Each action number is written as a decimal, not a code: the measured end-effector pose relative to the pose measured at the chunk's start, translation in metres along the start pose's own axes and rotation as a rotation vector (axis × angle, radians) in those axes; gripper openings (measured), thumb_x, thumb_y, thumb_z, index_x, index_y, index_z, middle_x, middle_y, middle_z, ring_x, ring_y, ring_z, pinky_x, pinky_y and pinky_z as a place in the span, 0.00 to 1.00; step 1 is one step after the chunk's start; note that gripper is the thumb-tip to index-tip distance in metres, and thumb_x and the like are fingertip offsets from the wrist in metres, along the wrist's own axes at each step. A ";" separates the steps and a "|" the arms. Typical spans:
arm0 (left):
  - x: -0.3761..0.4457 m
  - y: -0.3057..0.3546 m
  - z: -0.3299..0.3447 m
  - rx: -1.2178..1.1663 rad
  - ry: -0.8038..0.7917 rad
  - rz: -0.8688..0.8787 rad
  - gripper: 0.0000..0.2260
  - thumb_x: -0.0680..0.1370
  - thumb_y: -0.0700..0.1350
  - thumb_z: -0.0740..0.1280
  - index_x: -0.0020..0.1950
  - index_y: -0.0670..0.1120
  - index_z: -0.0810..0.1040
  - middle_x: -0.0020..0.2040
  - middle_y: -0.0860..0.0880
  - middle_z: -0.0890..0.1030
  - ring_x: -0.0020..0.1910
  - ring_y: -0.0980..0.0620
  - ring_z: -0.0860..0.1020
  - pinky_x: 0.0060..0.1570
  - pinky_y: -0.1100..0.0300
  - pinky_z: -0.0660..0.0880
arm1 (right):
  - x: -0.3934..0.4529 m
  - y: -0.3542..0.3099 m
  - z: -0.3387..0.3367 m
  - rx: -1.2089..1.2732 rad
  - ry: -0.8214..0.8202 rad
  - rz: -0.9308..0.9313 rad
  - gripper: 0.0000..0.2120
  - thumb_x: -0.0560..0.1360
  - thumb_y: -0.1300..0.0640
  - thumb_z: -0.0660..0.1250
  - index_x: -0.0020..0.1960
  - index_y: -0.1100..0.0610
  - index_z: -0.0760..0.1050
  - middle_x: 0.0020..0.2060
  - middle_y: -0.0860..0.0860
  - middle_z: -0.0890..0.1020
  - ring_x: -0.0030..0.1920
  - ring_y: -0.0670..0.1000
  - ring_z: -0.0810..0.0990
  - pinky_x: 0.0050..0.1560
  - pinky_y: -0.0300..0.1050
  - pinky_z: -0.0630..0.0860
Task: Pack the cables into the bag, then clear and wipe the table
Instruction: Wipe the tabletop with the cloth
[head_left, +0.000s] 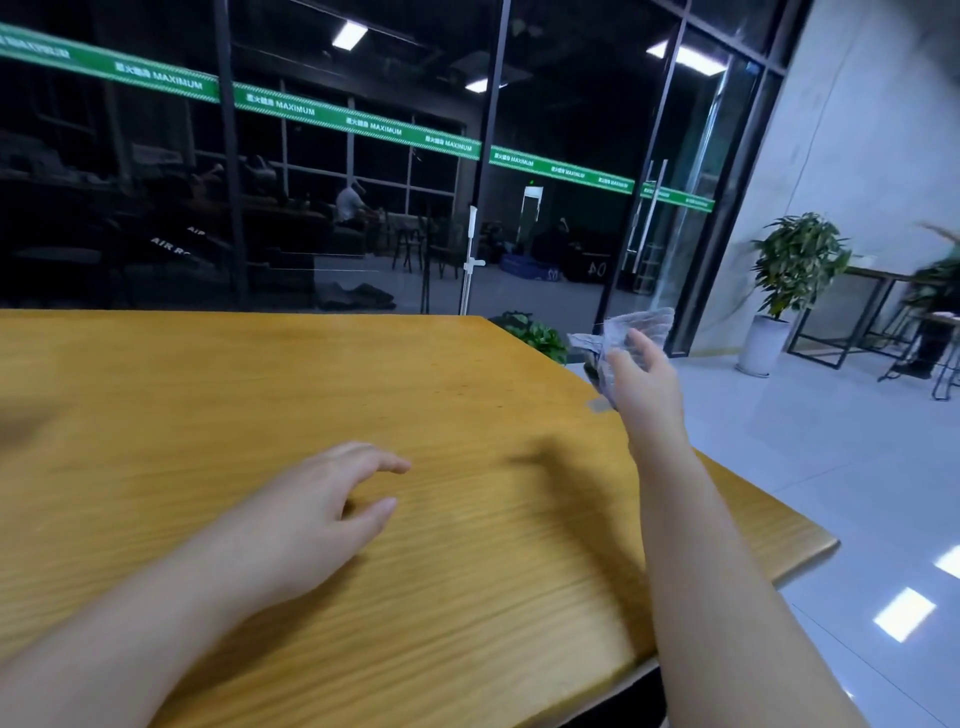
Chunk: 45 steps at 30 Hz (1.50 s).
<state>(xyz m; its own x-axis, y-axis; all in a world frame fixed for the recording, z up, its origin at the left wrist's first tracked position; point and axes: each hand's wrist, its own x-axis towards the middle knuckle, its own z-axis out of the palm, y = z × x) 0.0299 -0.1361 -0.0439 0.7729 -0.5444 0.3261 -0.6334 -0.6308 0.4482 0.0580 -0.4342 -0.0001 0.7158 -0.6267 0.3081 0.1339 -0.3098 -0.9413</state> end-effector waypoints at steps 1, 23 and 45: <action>-0.001 0.000 -0.001 -0.001 0.001 -0.002 0.11 0.78 0.53 0.60 0.56 0.68 0.64 0.57 0.74 0.64 0.58 0.64 0.71 0.58 0.67 0.64 | -0.001 -0.003 -0.008 0.048 -0.008 -0.007 0.18 0.80 0.53 0.59 0.69 0.49 0.70 0.61 0.46 0.75 0.49 0.42 0.73 0.49 0.40 0.70; -0.002 0.000 -0.001 0.013 0.013 0.044 0.11 0.78 0.54 0.59 0.57 0.68 0.64 0.57 0.74 0.62 0.61 0.68 0.65 0.57 0.70 0.61 | 0.016 0.061 -0.060 -0.310 -0.189 0.255 0.12 0.70 0.57 0.70 0.51 0.53 0.71 0.50 0.58 0.80 0.48 0.55 0.79 0.38 0.45 0.74; 0.001 -0.007 0.003 -0.014 0.088 0.029 0.10 0.78 0.53 0.60 0.54 0.68 0.65 0.56 0.76 0.62 0.62 0.69 0.61 0.56 0.74 0.59 | 0.031 0.065 -0.028 -1.364 -0.332 0.151 0.18 0.79 0.41 0.51 0.54 0.54 0.70 0.60 0.54 0.74 0.61 0.58 0.71 0.62 0.53 0.65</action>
<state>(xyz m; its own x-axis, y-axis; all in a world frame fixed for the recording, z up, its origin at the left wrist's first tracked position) 0.0352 -0.1339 -0.0495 0.7552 -0.5107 0.4109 -0.6552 -0.6074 0.4492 0.0695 -0.4938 -0.0478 0.8147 -0.5797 -0.0086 -0.5797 -0.8142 -0.0319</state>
